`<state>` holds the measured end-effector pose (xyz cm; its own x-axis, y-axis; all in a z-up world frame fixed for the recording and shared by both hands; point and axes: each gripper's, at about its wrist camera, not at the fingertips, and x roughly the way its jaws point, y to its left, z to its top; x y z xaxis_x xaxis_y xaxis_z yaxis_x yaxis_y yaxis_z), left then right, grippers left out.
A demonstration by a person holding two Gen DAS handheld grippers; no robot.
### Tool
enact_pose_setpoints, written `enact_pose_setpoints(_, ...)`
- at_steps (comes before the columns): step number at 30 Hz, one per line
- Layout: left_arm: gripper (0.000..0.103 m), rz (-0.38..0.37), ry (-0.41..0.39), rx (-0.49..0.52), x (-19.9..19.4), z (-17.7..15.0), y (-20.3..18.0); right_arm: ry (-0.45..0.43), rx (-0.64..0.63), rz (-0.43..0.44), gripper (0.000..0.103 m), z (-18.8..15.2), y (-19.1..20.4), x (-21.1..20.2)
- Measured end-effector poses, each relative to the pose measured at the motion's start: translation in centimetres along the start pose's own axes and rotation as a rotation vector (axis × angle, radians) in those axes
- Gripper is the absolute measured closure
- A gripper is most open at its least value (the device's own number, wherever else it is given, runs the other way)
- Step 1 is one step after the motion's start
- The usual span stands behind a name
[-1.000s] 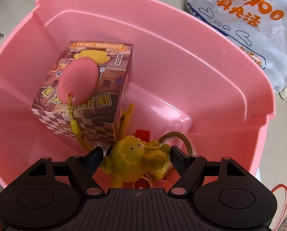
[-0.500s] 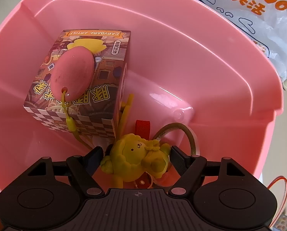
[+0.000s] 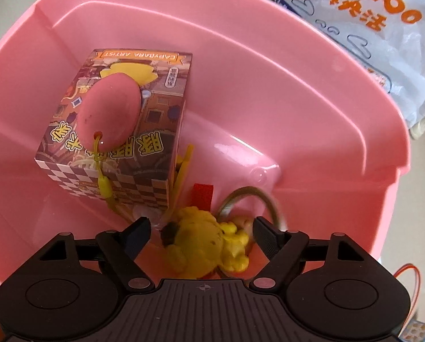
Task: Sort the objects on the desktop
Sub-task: 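Lower the plush into the pink bin and open the right tool, then lift the right tool out of the bin and back away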
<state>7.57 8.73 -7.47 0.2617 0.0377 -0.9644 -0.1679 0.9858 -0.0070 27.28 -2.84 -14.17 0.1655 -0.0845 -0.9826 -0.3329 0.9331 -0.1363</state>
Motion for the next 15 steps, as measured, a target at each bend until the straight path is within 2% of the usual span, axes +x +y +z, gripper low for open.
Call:
enact_pose_setpoints(8, 0.016, -0.002, -0.01, -0.014, -0.5, 0.1, 0.0, -0.054, -0.011, -0.014, 0.021, 0.0, -0.7, -1.7)
enact_pose_setpoints(9, 0.016, -0.002, -0.013, -0.016, -0.6, 0.2, -0.1, -0.066, -0.012, -0.026, 0.015, -0.1, -0.8, -2.1)
enact_pose_setpoints(10, 0.016, -0.002, -0.016, -0.019, -0.7, 0.2, -0.1, -0.08, -0.015, -0.039, 0.013, -0.2, -1.0, -2.5)
enact_pose_setpoints(15, 0.016, 0.0, -0.03, -0.04, -1.4, 0.4, 0.1, -0.176, -0.016, -0.044, 0.014, -1.5, -2.1, -5.4)
